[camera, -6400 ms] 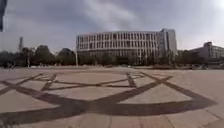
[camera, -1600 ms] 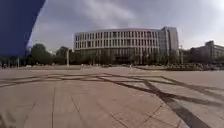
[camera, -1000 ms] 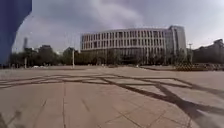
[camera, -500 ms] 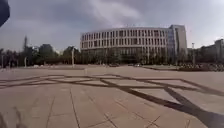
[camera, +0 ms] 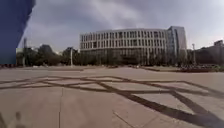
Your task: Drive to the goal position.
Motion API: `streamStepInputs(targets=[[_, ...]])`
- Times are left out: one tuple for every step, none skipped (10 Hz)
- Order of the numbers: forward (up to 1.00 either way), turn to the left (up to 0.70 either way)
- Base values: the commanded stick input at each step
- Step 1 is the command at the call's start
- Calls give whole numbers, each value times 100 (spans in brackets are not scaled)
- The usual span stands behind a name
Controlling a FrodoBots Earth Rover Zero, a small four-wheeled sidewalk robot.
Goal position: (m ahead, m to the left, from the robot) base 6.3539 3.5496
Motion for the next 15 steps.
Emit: streamStepInputs(targets=[[100, 29], [100, 40], [100, 40], [100, 40], [100, 40], [100, 40], [100, 40], [100, 39], [100, 27], [100, 7], [100, 0], [100, 0], [100, 0], [100, 0], [100, 0]])
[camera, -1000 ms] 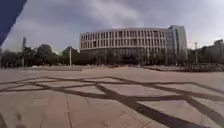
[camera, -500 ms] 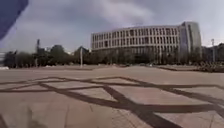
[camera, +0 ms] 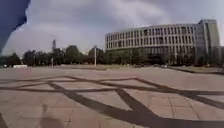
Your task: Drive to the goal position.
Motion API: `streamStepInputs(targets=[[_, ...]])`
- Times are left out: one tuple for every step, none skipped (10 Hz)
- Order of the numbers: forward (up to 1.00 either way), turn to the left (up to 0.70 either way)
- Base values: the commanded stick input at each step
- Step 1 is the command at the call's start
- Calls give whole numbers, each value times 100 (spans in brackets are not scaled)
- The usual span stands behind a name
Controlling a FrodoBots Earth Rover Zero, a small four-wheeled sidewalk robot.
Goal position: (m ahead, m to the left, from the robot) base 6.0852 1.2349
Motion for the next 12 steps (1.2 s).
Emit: streamStepInputs(targets=[[100, 0], [100, 1], [100, 28], [100, 36], [100, 40], [100, 40], [100, 40], [100, 40], [100, 40], [100, 40], [100, 40], [100, 40]])
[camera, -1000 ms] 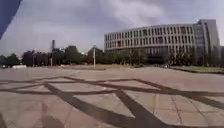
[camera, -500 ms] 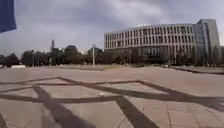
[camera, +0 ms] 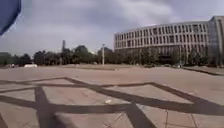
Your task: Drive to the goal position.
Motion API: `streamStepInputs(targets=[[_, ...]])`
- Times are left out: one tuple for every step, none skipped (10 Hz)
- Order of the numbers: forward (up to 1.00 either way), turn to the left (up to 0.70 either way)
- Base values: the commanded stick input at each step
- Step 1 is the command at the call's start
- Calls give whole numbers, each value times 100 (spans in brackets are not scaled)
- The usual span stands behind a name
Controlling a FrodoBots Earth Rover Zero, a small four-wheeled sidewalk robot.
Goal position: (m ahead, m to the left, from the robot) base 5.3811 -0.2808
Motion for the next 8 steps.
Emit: streamStepInputs(targets=[[100, 40], [100, 40], [100, 40], [100, 40], [100, 40], [100, 40], [100, 40], [100, 40]])
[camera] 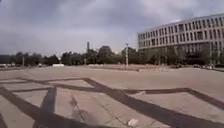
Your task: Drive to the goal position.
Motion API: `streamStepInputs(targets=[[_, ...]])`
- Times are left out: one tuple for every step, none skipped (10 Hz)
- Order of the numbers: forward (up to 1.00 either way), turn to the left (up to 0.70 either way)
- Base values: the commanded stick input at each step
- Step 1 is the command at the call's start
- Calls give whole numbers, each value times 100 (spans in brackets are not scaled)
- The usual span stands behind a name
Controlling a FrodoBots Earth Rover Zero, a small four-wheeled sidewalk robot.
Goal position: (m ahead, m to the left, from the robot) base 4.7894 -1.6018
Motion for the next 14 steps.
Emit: streamStepInputs(targets=[[100, 40], [100, 40], [100, 40], [100, 40], [100, 40], [100, 40], [100, 0], [100, 0], [100, 0], [100, 0], [100, 0], [100, 0], [100, 0], [100, 0]])
